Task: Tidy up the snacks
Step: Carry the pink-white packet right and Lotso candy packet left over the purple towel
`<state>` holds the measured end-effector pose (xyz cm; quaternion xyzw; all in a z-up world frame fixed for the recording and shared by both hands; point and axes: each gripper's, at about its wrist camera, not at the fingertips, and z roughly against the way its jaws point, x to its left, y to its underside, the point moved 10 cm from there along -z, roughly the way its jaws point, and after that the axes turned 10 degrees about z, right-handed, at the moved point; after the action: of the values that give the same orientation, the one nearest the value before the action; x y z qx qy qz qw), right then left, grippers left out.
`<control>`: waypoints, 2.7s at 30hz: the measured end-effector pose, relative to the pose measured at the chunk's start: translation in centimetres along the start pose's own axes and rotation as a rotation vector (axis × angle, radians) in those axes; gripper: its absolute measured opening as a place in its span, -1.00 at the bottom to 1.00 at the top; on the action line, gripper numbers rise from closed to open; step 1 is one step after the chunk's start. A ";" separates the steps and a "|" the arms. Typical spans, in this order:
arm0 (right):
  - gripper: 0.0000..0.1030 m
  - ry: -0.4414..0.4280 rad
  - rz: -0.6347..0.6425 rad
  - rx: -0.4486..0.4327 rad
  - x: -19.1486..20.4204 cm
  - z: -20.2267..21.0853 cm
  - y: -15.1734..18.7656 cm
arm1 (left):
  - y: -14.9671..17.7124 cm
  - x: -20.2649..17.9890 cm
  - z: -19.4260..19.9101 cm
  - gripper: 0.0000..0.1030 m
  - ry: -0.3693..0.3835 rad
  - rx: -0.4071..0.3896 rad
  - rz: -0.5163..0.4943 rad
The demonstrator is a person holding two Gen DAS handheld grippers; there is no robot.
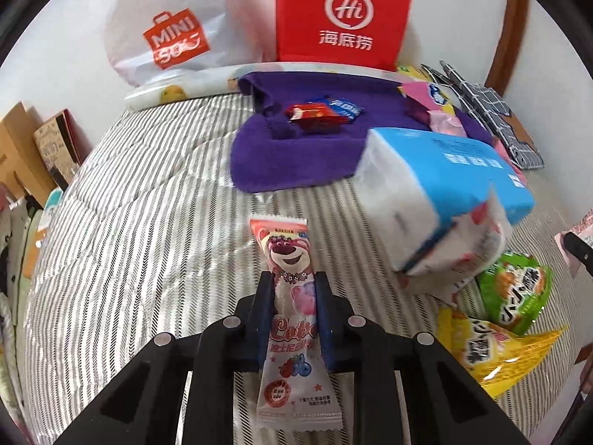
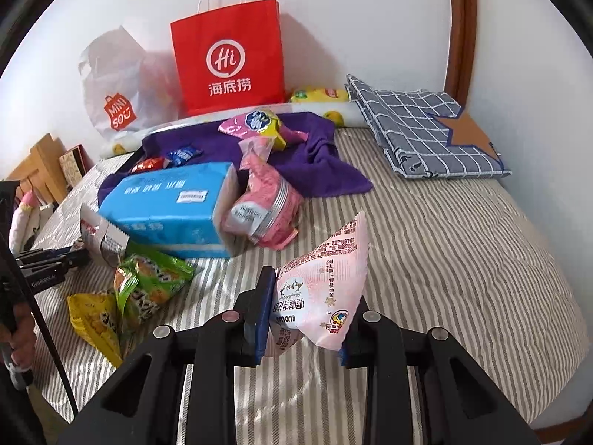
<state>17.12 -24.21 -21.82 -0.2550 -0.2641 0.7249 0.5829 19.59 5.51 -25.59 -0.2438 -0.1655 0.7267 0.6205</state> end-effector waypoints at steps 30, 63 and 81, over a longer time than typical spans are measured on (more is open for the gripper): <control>-0.46 -0.063 -0.013 0.080 0.9 -5.1 0.7 | -0.3 0.4 -0.2 -0.59 0.047 -0.007 0.034; -0.46 -0.052 0.036 -0.138 1.4 0.2 -12.6 | -10.4 -3.9 6.6 -0.61 0.130 -0.205 0.058; -0.46 -0.056 0.037 -0.129 0.1 -7.4 -19.8 | -19.0 -6.1 1.0 -0.61 0.191 -0.198 0.107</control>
<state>36.16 -19.94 -13.74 -0.2763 -0.3218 0.7238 0.5443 35.28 2.94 -13.51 -0.3803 -0.1633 0.7124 0.5668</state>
